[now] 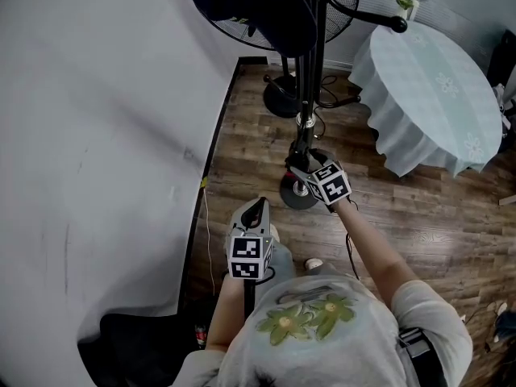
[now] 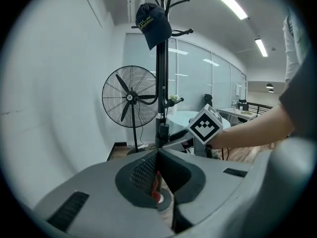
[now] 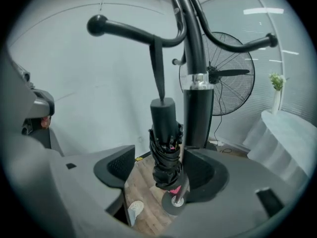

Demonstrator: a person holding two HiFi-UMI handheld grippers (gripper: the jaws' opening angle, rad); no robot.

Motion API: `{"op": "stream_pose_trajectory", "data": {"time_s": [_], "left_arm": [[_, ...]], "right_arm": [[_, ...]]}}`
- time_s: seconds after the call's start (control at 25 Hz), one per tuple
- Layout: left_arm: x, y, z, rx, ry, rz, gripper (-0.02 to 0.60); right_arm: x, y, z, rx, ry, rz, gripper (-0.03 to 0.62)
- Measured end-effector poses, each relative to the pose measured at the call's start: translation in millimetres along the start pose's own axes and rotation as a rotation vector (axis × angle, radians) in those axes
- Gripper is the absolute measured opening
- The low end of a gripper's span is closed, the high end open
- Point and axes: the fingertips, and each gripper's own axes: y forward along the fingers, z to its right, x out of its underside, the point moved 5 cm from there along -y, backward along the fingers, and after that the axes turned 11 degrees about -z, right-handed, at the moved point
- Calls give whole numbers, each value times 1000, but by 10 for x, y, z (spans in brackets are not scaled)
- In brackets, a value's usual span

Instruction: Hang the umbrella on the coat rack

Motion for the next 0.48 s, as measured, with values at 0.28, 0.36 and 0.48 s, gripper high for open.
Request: {"op": "stream_pose_trajectory", "data": {"time_s": [0.28, 0.36, 0.48], "left_arm": [[-38, -110, 120, -12, -12, 29, 14], [-52, -162, 156, -11, -19, 57, 14], [-145, -300, 285, 66, -29, 168, 14]], "right_arm": [[-98, -565, -121, -39, 40, 136, 309], [-97, -748, -215, -69, 30, 166, 247], [-88, -1028, -360, -96, -1, 214, 129]]}}
